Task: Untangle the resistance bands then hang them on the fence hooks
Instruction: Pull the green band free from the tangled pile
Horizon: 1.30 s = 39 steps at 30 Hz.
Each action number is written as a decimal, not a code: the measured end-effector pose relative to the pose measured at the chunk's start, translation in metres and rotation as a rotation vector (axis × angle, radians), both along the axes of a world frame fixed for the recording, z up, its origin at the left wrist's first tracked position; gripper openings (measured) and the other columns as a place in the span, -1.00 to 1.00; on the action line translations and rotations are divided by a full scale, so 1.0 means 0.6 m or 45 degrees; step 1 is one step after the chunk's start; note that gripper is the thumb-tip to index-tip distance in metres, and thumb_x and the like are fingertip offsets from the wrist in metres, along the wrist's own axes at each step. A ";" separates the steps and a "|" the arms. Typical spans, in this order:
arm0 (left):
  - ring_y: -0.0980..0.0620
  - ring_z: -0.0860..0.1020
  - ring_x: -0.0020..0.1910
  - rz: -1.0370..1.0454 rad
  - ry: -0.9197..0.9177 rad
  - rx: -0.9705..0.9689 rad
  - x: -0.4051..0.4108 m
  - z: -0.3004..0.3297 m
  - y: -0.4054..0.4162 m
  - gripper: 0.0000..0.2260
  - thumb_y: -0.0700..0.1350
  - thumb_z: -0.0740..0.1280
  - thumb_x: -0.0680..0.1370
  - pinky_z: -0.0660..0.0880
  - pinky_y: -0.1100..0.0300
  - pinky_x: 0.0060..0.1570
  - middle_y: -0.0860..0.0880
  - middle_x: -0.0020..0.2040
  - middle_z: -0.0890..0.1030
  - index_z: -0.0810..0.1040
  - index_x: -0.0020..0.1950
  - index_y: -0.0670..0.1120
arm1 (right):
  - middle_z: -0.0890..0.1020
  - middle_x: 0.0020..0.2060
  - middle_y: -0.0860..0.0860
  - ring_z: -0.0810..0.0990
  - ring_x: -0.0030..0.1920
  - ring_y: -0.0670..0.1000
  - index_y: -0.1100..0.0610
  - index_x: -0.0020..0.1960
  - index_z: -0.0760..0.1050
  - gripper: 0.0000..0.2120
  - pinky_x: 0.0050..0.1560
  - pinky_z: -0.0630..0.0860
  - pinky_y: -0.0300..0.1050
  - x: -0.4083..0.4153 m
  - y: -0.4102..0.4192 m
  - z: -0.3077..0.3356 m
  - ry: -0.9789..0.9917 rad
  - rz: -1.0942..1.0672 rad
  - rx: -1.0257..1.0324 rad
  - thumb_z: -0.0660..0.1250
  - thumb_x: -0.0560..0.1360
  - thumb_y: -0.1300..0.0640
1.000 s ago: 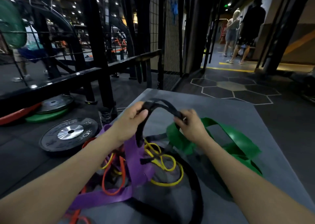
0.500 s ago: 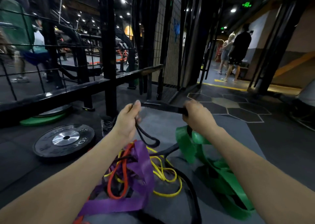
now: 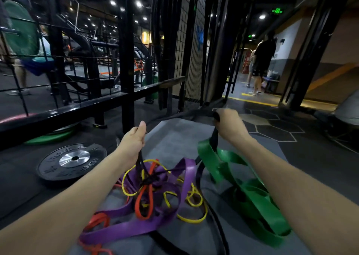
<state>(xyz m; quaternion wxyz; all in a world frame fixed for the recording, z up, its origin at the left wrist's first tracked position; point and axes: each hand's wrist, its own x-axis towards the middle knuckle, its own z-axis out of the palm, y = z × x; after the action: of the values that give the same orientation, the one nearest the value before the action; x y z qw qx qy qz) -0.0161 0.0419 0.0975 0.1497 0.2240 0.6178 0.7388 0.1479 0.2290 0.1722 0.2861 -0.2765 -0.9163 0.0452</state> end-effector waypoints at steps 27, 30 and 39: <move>-0.37 0.50 -0.06 -0.103 0.702 -0.790 0.013 -0.062 0.079 -0.78 -0.21 0.17 0.61 0.40 -0.07 -0.10 -0.46 -0.08 0.52 0.49 -0.07 -0.35 | 0.61 -0.04 0.07 0.57 -0.03 0.05 0.14 0.04 0.53 -0.71 0.00 0.49 -0.11 0.066 -0.002 -0.161 -0.595 0.278 -0.578 0.47 0.39 0.04; -0.37 0.49 0.04 -0.122 0.787 -0.862 0.030 -0.073 0.095 -0.77 -0.16 0.19 0.60 0.44 -0.09 -0.01 -0.43 0.03 0.52 0.51 0.07 -0.31 | 0.57 0.04 0.05 0.54 0.05 0.06 0.15 0.15 0.51 -0.57 0.05 0.47 -0.12 0.081 -0.011 -0.204 -0.765 0.349 -0.545 0.49 0.36 0.01; 0.03 0.41 -0.11 -0.259 0.933 -0.793 0.063 -0.020 0.089 -0.72 -0.17 0.17 0.61 0.33 0.28 -0.11 -0.03 -0.09 0.34 0.44 0.30 -0.17 | 0.51 -0.03 0.05 0.48 0.03 0.09 0.18 0.06 0.46 -0.75 -0.02 0.38 -0.09 0.075 0.005 -0.172 -0.442 0.486 -0.340 0.41 0.44 0.14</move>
<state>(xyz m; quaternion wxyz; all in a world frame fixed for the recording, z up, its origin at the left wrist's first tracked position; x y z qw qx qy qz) 0.0218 0.0954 0.0857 0.0539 0.4730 0.7963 0.3730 0.1927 0.2318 0.0689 0.0722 -0.1377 -0.9730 0.1704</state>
